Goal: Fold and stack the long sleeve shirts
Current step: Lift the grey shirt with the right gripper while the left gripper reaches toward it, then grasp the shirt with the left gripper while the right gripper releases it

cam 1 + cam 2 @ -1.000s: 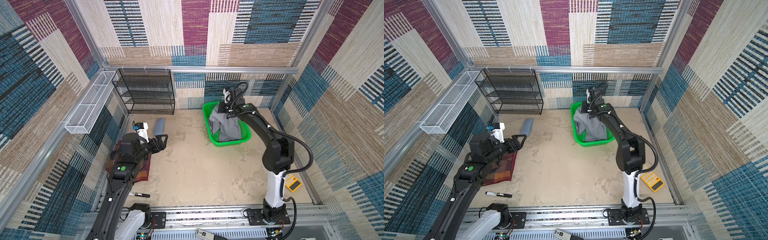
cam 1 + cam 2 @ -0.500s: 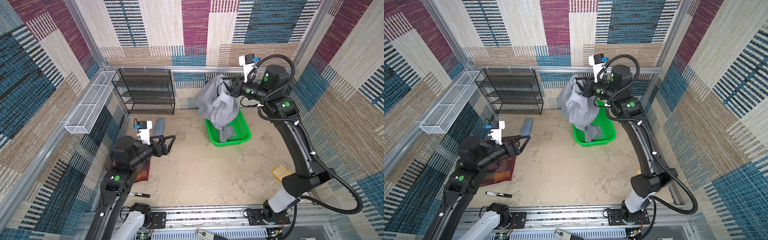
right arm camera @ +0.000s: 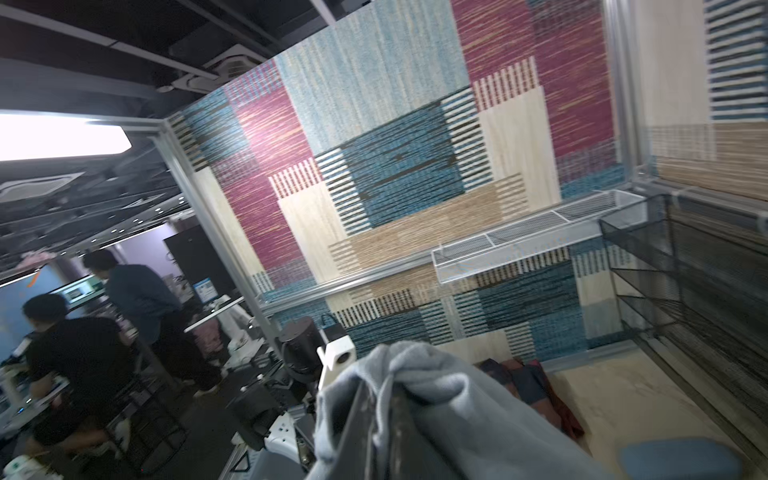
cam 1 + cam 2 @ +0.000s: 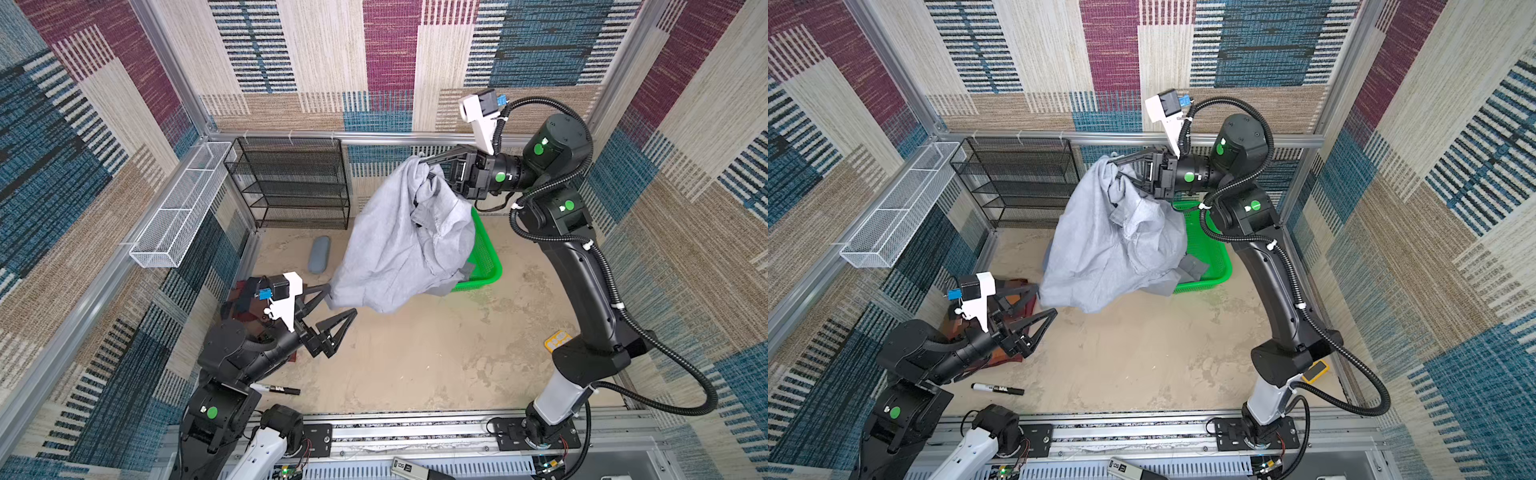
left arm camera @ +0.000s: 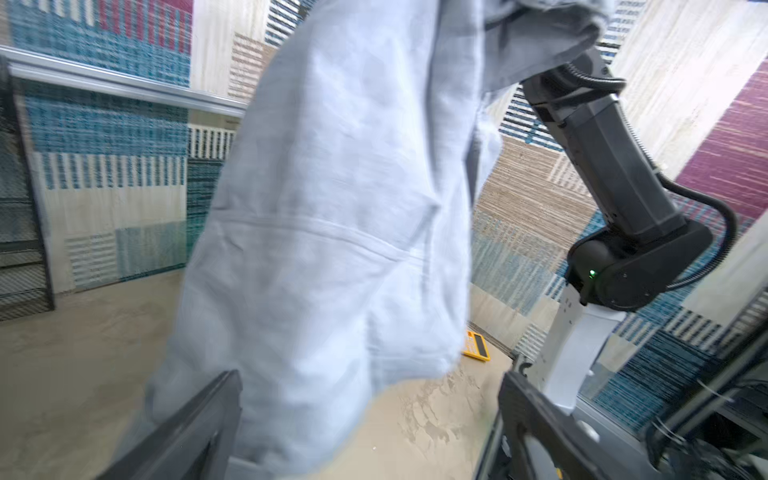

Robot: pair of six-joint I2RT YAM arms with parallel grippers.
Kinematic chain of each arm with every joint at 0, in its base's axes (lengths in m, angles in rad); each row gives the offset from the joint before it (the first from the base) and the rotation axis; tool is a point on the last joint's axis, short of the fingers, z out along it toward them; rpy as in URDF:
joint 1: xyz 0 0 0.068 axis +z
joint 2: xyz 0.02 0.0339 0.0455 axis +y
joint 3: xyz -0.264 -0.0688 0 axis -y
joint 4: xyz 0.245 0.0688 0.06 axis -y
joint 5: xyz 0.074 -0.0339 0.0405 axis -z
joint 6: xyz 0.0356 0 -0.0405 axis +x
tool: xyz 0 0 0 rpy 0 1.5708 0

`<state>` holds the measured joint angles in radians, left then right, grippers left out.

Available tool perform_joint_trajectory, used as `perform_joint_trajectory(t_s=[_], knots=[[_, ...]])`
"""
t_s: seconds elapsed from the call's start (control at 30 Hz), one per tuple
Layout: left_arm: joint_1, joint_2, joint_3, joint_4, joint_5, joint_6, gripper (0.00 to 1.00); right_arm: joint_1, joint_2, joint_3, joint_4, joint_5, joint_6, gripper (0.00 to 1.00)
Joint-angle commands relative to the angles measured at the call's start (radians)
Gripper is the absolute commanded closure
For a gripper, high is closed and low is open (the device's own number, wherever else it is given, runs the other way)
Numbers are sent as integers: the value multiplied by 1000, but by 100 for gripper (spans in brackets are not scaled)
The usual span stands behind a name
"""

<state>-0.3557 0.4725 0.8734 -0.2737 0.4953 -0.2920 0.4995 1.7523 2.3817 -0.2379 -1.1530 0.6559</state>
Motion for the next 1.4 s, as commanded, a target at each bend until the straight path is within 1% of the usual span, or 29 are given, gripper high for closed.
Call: perform_joint_trajectory(t_s=[0.0,0.1,0.17,0.2,0.33,0.43,0.47,0.5,0.57,0.63,0.67,0.73,0.77,0.83,0.87,0.93,0.97,1.0,1.03,1.07,1.1,1.17,1.27,1.3,1.37], knots=[[0,-21,-6,-10,-119,34,1,72,32,81,66,-48,75,100],[0,-26,-11,-10,-148,20,1,126,62,155,42,-37,77,100],[0,-34,-18,-11,-156,4,1,140,66,159,50,-29,85,100],[0,-41,-28,-9,-158,-12,1,143,63,156,35,-13,69,100],[0,-75,-94,52,-117,-89,1,144,56,86,4,3,11,100],[1,-74,-127,79,-77,-92,0,153,45,-1,35,-3,4,100],[1,-66,-128,79,-78,-91,6,162,40,-26,52,-5,4,100],[0,-56,-128,74,-81,-88,17,173,37,-42,64,-5,-2,100],[0,-33,-129,91,-73,-80,31,201,42,-39,54,-6,-23,100],[0,-4,-121,106,-50,-73,52,216,45,-33,35,0,-43,100],[0,17,-115,109,-31,-66,65,219,45,-33,32,0,-46,100],[0,54,-91,88,-2,-52,94,221,42,-37,6,0,-71,100],[0,69,-76,66,-1,-45,100,222,34,-43,-15,16,-92,100],[0,70,-38,10,-39,-19,100,221,12,-96,-27,51,-116,100],[0,59,-21,-15,-75,-7,100,220,-2,-133,-40,97,-129,100],[0,32,20,-79,-206,7,100,213,-25,-210,-79,209,-159,100],[1,29,62,-135,-300,13,100,204,-34,-244,-104,295,-170,93],[2,33,105,-196,-392,13,100,186,-44,-289,-119,370,-171,81],[1,38,149,-244,-451,8,100,168,-53,-327,-124,424,-170,71],[2,47,210,-291,-518,6,100,141,-62,-368,-127,483,-164,65],[1,54,259,-336,-589,-8,100,107,-73,-415,-120,518,-152,59],[1,62,358,-386,-681,-28,100,42,-91,-506,-105,584,-144,44],[0,82,523,-413,-771,-41,100,-56,-111,-656,-49,662,-140,33],[-1,102,593,-433,-797,-42,100,-83,-105,-694,-37,684,-141,32],[-9,149,715,-444,-787,-20,100,-118,-77,-738,-36,732,-164,31]])
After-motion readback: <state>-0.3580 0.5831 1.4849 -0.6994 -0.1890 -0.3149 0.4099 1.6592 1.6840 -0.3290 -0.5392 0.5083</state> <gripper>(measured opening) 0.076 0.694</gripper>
